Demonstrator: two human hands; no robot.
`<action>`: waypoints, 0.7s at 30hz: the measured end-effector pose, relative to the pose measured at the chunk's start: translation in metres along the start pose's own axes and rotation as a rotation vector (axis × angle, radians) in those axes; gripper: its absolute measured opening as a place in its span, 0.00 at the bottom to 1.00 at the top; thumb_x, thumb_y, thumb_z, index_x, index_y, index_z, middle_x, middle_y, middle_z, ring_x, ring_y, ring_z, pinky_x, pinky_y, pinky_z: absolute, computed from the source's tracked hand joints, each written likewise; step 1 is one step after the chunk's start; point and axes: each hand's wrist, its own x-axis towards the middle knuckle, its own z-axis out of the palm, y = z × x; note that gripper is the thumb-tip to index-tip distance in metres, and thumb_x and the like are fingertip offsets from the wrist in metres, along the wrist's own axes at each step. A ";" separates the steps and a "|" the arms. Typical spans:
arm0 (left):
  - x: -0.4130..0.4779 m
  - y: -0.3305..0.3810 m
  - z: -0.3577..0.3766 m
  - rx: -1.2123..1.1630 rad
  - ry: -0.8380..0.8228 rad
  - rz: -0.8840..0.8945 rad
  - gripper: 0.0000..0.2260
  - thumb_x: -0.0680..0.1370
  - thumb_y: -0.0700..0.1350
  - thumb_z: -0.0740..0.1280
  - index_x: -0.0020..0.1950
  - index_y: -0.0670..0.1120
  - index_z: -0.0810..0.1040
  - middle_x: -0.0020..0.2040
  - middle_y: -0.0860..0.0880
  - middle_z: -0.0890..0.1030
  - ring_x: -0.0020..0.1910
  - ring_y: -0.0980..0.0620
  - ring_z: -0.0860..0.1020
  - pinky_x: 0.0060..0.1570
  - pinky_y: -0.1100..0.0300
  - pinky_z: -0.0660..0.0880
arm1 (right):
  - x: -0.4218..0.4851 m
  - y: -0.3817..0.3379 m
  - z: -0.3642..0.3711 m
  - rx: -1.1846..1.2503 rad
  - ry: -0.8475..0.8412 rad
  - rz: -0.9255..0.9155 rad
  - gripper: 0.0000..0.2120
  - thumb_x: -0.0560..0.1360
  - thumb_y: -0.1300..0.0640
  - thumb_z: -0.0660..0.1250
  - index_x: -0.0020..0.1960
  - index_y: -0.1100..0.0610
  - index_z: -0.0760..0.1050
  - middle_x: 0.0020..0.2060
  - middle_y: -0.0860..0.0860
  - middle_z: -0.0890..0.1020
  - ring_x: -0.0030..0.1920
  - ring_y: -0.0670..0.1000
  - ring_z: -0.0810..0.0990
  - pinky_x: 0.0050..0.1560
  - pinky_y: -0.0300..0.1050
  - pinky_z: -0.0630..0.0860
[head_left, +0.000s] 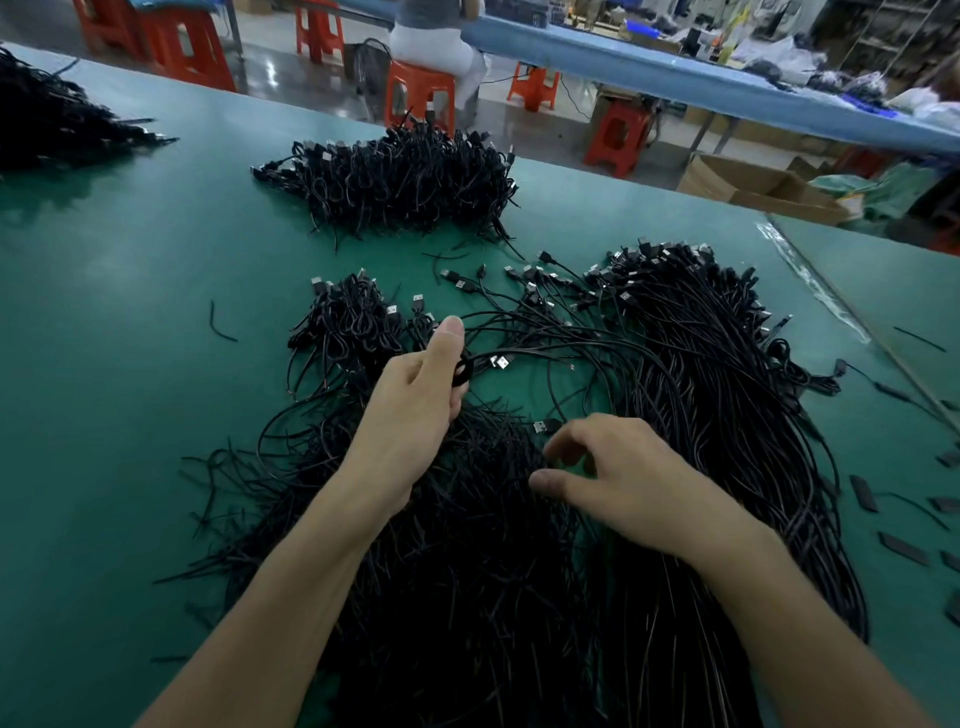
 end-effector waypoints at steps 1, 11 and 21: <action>0.000 0.000 0.000 -0.010 0.008 -0.001 0.28 0.82 0.62 0.56 0.33 0.42 0.64 0.26 0.53 0.63 0.22 0.57 0.58 0.20 0.69 0.58 | 0.001 -0.001 0.003 -0.027 -0.001 0.017 0.19 0.76 0.37 0.66 0.58 0.49 0.78 0.49 0.43 0.79 0.50 0.45 0.78 0.54 0.48 0.79; -0.001 0.003 -0.002 -0.135 0.099 -0.018 0.25 0.83 0.57 0.60 0.31 0.43 0.66 0.21 0.55 0.68 0.18 0.57 0.59 0.18 0.66 0.56 | -0.015 -0.002 -0.020 0.090 0.058 -0.017 0.09 0.79 0.47 0.66 0.45 0.46 0.83 0.36 0.41 0.79 0.42 0.38 0.77 0.40 0.30 0.73; -0.018 0.015 0.014 -0.090 -0.177 0.113 0.23 0.82 0.54 0.58 0.33 0.42 0.79 0.25 0.51 0.68 0.22 0.57 0.63 0.23 0.67 0.62 | -0.010 -0.046 -0.020 0.747 0.612 -0.090 0.12 0.79 0.54 0.68 0.38 0.50 0.83 0.27 0.50 0.77 0.30 0.58 0.71 0.32 0.56 0.72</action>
